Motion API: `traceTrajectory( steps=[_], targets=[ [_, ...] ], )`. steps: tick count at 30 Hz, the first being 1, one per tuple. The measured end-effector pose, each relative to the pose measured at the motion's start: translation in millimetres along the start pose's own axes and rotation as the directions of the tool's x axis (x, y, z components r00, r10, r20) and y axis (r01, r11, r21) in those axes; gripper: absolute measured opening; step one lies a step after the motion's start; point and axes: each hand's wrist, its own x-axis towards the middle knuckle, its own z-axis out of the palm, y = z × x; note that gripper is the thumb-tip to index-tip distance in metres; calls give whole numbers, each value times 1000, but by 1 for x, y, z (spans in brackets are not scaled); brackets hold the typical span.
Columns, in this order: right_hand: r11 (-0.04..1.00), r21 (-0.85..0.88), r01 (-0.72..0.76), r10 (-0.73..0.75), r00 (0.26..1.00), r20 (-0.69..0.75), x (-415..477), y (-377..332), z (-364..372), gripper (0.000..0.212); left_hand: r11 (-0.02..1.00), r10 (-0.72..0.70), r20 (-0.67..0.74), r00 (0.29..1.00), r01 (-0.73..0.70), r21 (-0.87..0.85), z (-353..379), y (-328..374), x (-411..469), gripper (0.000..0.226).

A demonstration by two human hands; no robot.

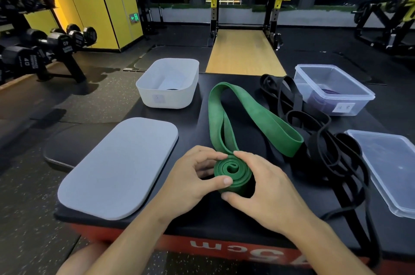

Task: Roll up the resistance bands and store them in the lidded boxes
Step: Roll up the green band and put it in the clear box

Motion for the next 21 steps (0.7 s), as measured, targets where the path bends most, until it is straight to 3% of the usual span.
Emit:
traceTrajectory(
  steps=[4, 9, 12, 16, 21],
  targets=[
    [992, 92, -90, 97, 992, -74, -2, -3, 10, 83, 999, 22, 14, 1000, -22, -27, 2, 0, -2, 43],
    [978, 0, -209, 203, 954, -222, -4, -16, 31, 89, 1000, 22, -91, 996, -20, 18, 5, -1, -3, 54],
    [955, -28, -294, 274, 917, -291, -4, -20, 39, 89, 998, 0, -192, 981, 12, 64, 6, -1, -3, 40],
    [923, -89, -375, 314, 865, -391, -4, -29, 43, 77, 987, 30, -131, 991, -8, 160, 8, 2, -6, 21],
    [952, -142, -272, 228, 936, -268, -3, -21, 28, 69, 986, 56, -95, 994, -40, 165, 8, -1, -4, 28]
  ],
)
